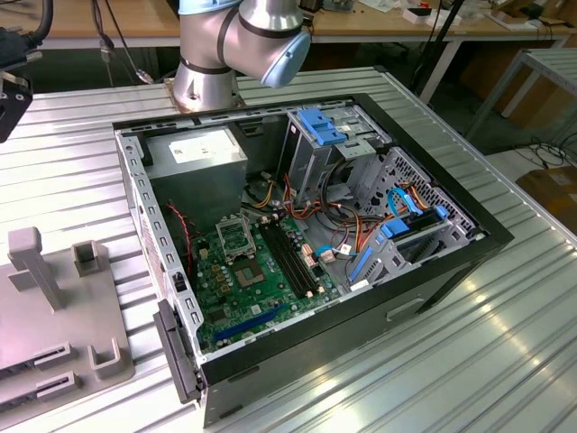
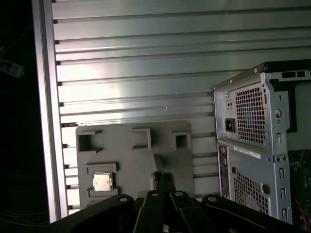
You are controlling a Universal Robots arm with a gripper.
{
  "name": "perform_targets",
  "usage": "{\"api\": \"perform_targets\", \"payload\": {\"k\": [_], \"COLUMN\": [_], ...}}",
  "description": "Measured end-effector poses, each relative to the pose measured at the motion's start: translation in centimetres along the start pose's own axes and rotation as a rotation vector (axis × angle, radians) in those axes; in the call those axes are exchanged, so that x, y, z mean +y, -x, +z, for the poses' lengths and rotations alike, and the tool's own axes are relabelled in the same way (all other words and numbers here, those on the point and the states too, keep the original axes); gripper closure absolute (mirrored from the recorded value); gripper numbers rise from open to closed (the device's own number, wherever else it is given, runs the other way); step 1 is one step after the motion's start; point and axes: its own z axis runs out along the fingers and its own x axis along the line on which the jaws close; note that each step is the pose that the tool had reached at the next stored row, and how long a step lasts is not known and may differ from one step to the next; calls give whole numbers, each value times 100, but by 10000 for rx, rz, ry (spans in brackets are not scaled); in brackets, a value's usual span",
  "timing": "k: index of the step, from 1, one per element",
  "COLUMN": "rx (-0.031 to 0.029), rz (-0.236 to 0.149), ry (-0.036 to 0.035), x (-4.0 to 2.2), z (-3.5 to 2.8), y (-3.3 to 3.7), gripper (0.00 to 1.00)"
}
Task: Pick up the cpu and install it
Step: 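Reach for the cpu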
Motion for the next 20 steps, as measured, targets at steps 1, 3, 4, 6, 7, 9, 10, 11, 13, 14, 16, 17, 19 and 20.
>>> {"api": "perform_targets", "payload": {"k": [1,3,4,6,7,9,10,11,13,14,16,17,19,20], "rx": [1,1,1,1,1,1,1,1,1,1,0,0,1,1], "rz": [0,0,0,0,0,0,0,0,0,0,0,0,0,0], "ry": [-1,-1,-1,-1,-1,-1,-1,-1,-1,-1,0,-1,-1,-1], "x": [0,-1,-1,-2,-2,-3,-4,-4,-5,-5,-6,-6,-7,-7], "z": [-1,-1,-1,-1,-1,-2,-2,-2,-2,-2,-1,-2,-2,-3], "y": [-4,-14,-19,-29,-34,-43,-49,-56,-64,-69,-78,-82,-91,-96], "gripper": [89,89,89,89,89,89,89,89,89,89,89,89,89,89]}}
